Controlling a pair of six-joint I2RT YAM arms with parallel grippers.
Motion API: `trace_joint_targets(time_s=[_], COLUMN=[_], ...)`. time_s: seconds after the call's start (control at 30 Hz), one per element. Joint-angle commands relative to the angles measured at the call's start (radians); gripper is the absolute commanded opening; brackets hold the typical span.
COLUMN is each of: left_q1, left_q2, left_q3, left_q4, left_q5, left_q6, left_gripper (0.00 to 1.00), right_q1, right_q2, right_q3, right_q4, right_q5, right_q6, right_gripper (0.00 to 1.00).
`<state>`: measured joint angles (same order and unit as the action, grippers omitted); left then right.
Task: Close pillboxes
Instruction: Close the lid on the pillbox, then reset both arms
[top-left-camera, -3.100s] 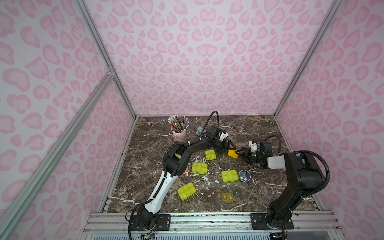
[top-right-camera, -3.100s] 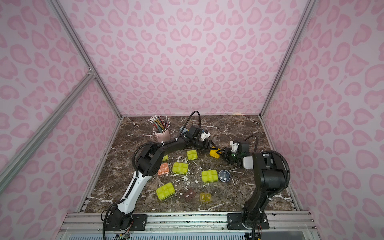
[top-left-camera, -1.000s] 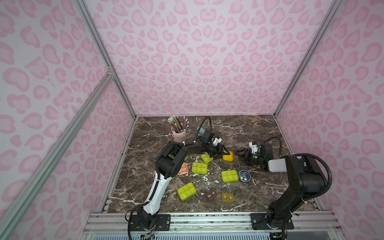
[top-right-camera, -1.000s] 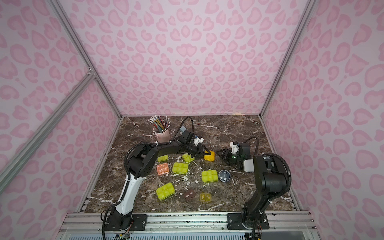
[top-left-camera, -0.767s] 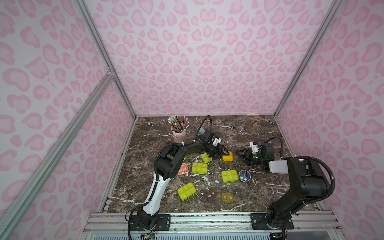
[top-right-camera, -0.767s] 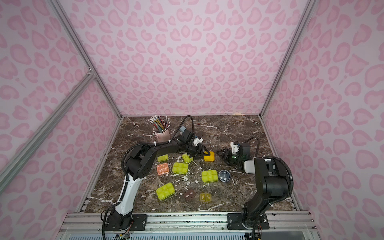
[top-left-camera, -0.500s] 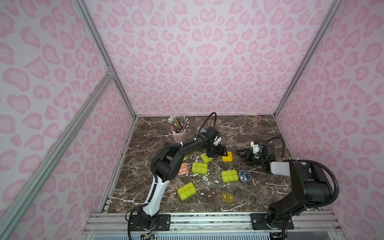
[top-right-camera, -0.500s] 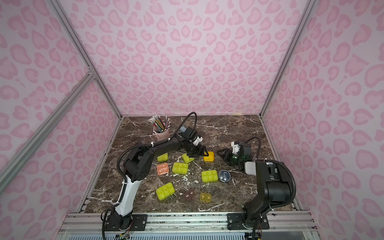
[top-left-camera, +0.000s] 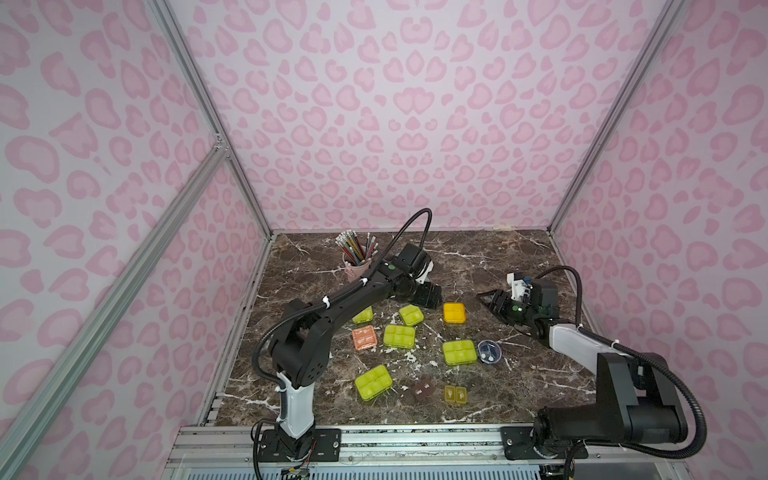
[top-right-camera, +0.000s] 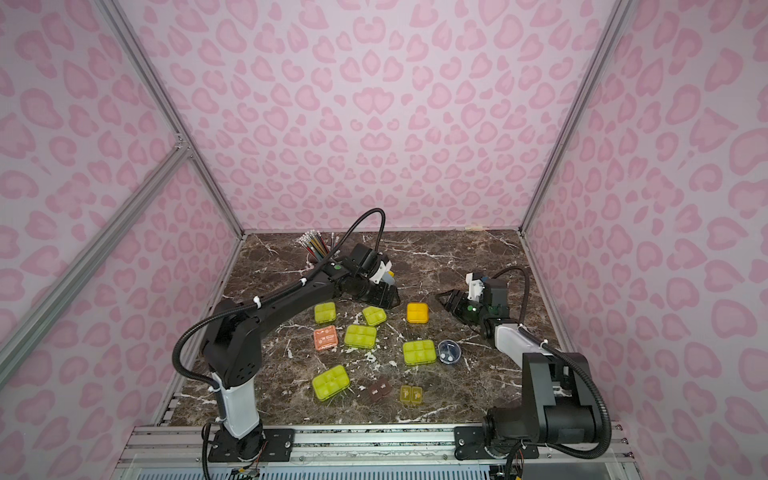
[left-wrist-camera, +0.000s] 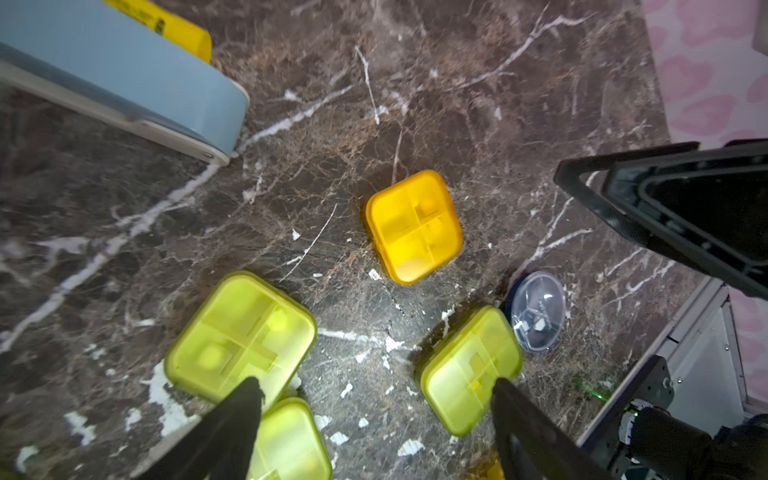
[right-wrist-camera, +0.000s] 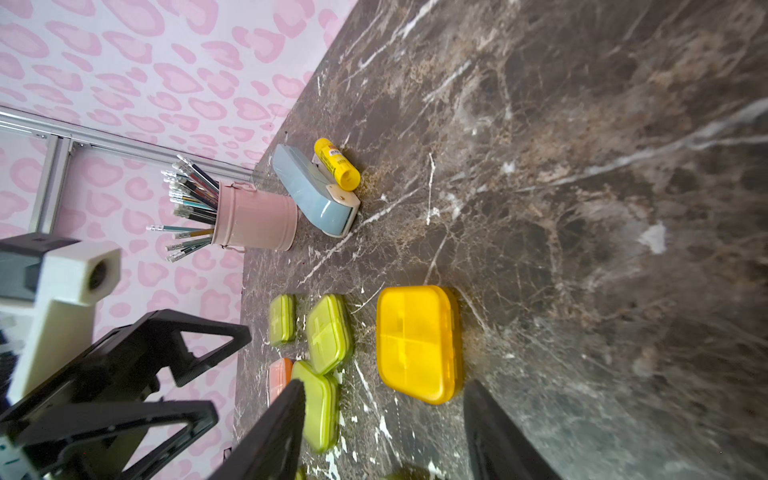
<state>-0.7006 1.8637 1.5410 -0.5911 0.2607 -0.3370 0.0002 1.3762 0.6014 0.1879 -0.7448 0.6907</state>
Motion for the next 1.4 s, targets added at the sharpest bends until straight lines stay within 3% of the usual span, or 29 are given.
trace_joint_targets(time_s=[0.0,0.23,0.6,0.77,1.13,1.37], left_q1=[0.000,0.000,0.003,0.006,0.017,0.017], left_q2=[-0.096,-0.356,-0.681,-0.753,-0.878,-0.963], left_q3=[-0.061,-0.232,-0.369,-0.411,-0.510,-0.582], left_q4=[0.076,0.123,0.073,0.047,0.032,0.069], left_q5=[-0.015,-0.069,-0.213,-0.272,-0.447,-0.549], left_q6=[0.052,0.083,0.103,0.102,0.048,0.056], left_gripper=[0.88,0.90,0.90,0.90,0.90,0.89], right_q1=[0.009,0.044,0.092,0.098,0.121,0.137], right_q2=[-0.051,-0.174,-0.332,-0.378,-0.402,-0.375], right_q3=[0.021,0.071,0.106,0.117,0.153,0.157], right_q4=[-0.104,-0.224,-0.322,-0.329,-0.335,-0.331], right_q5=[0.064,0.164,0.261,0.282,0.357,0.373], right_q6=[-0.048,-0.082,-0.128,-0.137,-0.204,-0.232], right_gripper=[0.63,0.65,0.67,0.70,0.97,0.97])
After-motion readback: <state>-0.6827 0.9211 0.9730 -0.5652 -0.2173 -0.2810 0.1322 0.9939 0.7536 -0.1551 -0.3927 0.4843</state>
